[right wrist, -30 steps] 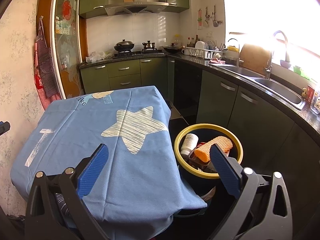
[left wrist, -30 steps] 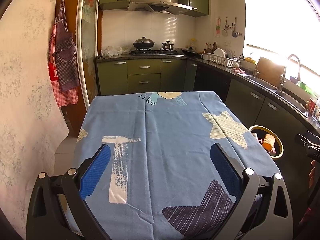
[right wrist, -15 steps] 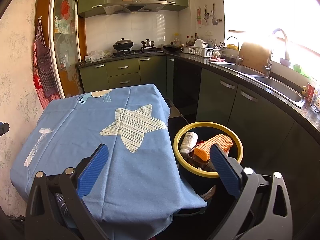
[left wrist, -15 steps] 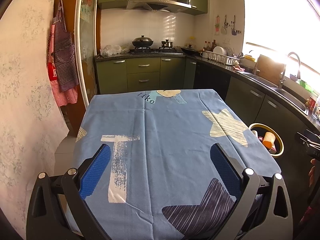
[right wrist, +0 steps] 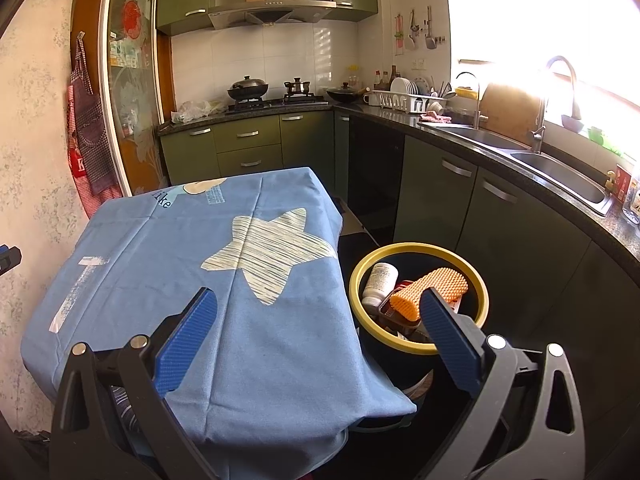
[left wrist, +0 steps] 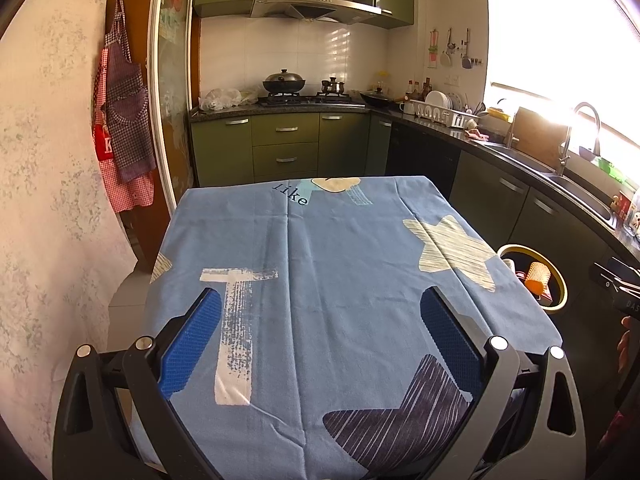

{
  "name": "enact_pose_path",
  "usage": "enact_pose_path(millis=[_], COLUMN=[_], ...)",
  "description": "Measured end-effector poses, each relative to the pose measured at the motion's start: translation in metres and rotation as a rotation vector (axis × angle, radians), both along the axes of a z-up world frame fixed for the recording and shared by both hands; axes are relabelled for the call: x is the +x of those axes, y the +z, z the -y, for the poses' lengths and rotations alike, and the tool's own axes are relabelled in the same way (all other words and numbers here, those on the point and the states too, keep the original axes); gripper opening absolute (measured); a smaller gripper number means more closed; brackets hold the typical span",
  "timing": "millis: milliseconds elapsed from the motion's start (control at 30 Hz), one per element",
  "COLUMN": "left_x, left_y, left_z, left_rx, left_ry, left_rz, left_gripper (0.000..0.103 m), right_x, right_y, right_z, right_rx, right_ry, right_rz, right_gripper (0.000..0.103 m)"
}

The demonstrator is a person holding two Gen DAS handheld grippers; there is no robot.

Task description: Collect trash

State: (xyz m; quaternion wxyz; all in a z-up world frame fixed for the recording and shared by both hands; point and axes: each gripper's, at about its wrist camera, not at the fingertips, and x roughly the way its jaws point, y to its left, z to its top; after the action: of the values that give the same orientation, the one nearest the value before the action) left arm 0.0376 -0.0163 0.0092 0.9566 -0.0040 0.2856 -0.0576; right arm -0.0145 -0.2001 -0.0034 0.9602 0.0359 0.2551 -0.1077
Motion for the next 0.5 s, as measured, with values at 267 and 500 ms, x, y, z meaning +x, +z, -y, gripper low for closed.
enact_pose_path(millis=[267,500], left_x=[0.0001,0.0006], left_y=[-0.0016,-0.0018], left_z=[-0.0004,0.0000], left_rx=[0.002,0.004], left_ry=[-0.002,-0.006], left_rz=[-0.004,-0.005], left_gripper=[0.098,0.098], right_x=[-0.0001,0.0000], right_y=[-0.0002,-0.0006], right_z=[-0.0001,-0.0001], right_rx=[0.001,0.000], right_ry=[0.000,0.000], right_rz=[-0.001,-0.002], right_gripper=[0.096,0.096])
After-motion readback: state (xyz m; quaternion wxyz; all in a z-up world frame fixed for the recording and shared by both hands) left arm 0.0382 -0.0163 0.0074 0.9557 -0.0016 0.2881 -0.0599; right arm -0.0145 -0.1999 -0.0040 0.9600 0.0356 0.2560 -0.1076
